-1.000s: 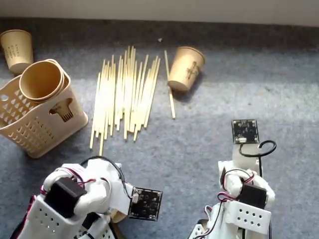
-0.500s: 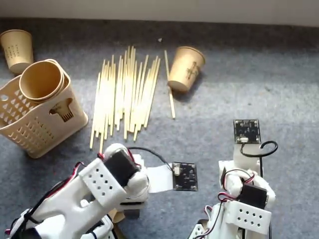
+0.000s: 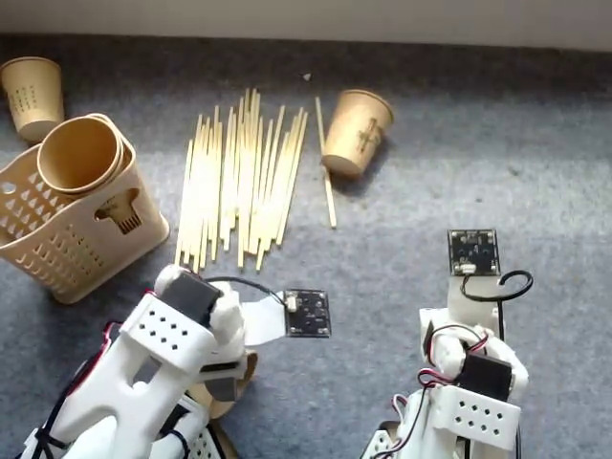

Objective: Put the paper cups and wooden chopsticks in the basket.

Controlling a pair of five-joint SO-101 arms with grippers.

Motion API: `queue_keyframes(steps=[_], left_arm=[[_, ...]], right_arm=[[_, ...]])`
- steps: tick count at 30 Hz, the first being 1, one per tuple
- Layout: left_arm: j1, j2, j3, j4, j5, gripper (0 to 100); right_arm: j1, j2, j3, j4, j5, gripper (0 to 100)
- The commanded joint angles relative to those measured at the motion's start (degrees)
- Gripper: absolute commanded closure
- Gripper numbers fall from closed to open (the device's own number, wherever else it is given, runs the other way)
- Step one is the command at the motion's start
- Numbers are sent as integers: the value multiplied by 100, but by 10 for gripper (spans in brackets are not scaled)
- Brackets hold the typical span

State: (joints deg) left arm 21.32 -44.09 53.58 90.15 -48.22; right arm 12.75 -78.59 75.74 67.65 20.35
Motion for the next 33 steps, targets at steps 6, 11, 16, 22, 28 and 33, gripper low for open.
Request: queue_keyframes(steps=[6, 11, 16, 22, 28, 33], left_arm=[[-233, -4, 22, -88, -167, 752], [-945, -48, -233, -97, -387, 879], [-2501, -31, -936, -114, -1310, 880], [-4312, -4, -1956, -132, -2268, 880], [-5780, -4, -1851, -1152, -2514, 880], [-6413, -4, -1007, -1978, -2514, 880]], right_arm=[[48, -66, -40, -84, -53, 949], [48, -66, -40, -4, -53, 949], [40, -66, -40, -4, -53, 949], [40, -66, -40, -4, -53, 949], [40, -66, -40, -4, -53, 949], [-31, -66, -40, 4, -53, 949]])
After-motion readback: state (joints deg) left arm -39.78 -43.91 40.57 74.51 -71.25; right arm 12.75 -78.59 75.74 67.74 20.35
